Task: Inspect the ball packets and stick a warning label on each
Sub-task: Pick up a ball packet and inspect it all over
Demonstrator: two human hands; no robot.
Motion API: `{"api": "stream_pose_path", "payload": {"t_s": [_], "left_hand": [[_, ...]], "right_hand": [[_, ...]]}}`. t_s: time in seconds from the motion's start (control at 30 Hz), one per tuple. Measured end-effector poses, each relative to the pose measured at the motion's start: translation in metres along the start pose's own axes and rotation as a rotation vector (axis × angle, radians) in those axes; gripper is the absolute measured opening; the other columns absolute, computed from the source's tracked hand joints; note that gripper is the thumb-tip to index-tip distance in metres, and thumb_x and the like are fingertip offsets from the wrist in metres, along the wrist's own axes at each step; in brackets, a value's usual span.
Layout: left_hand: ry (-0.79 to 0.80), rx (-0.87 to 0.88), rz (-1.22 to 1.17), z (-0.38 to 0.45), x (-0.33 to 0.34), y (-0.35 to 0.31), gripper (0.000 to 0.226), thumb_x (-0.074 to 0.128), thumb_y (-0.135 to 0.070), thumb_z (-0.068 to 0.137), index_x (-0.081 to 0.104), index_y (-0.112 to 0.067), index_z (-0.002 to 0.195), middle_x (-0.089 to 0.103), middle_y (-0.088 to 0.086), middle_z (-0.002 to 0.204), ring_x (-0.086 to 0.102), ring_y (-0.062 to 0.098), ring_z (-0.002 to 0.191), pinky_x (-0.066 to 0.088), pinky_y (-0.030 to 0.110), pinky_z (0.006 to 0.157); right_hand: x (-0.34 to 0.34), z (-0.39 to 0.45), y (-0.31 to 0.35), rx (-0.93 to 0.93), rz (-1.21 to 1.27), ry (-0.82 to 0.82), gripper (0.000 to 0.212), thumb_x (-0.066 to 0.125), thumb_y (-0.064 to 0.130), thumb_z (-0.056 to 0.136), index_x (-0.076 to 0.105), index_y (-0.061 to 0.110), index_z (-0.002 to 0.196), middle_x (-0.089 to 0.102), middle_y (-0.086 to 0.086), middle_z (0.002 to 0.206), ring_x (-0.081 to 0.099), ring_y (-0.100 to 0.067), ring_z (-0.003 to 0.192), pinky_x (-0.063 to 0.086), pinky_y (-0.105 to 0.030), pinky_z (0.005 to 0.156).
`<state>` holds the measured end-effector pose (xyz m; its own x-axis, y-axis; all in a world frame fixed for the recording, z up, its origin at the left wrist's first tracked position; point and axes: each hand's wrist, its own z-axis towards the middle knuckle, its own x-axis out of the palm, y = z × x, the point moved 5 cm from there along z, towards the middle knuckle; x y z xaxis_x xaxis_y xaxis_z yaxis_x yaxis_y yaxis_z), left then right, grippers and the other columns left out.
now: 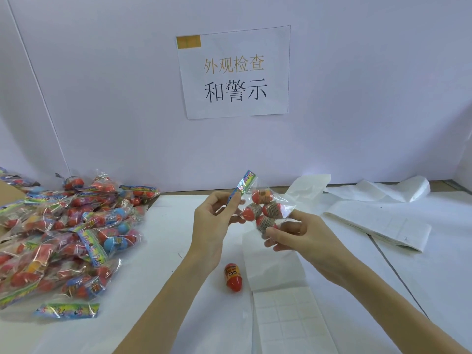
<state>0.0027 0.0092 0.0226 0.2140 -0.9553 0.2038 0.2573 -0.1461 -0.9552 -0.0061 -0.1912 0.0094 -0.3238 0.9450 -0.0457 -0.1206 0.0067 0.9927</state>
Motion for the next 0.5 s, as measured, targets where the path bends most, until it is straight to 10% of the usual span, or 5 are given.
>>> {"api": "stream_pose_path", "payload": {"t_s": [0.23, 0.3, 0.5], "left_hand": [[0.188, -0.153, -0.025, -0.007, 0.015, 0.007, 0.054, 0.07, -0.053, 0.087, 0.06, -0.021, 0.129, 0.077, 0.006, 0.109, 0.077, 0.027, 0.092, 0.063, 0.039, 0.078], [0.234, -0.12, 0.004, -0.01, 0.021, 0.012, 0.06, 0.084, -0.038, 0.084, 0.053, -0.031, 0.135, 0.076, 0.006, 0.116, 0.077, 0.03, 0.098, 0.063, 0.035, 0.081], [0.141, 0.08, -0.053, 0.0, 0.001, 0.0, 0.054, 0.053, -0.003, 0.106, 0.052, -0.046, 0.139, 0.072, 0.004, 0.119, 0.071, 0.024, 0.091, 0.061, 0.041, 0.081]], "right_hand": [[-0.007, 0.001, 0.0, -0.031, -0.002, -0.088, 0.023, 0.076, 0.011, 0.093, 0.066, -0.002, 0.11, 0.08, -0.013, 0.094, 0.077, -0.03, 0.089, 0.059, -0.024, 0.073], [-0.007, 0.001, -0.002, 0.0, -0.005, -0.082, 0.031, 0.074, 0.018, 0.095, 0.064, -0.002, 0.117, 0.081, -0.011, 0.097, 0.077, -0.028, 0.094, 0.06, -0.026, 0.079], [-0.004, -0.009, -0.022, 0.171, -0.637, 0.412, 0.101, 0.086, 0.058, 0.074, 0.017, 0.06, 0.148, 0.056, 0.045, 0.133, 0.047, 0.02, 0.127, 0.039, -0.011, 0.097]]}}
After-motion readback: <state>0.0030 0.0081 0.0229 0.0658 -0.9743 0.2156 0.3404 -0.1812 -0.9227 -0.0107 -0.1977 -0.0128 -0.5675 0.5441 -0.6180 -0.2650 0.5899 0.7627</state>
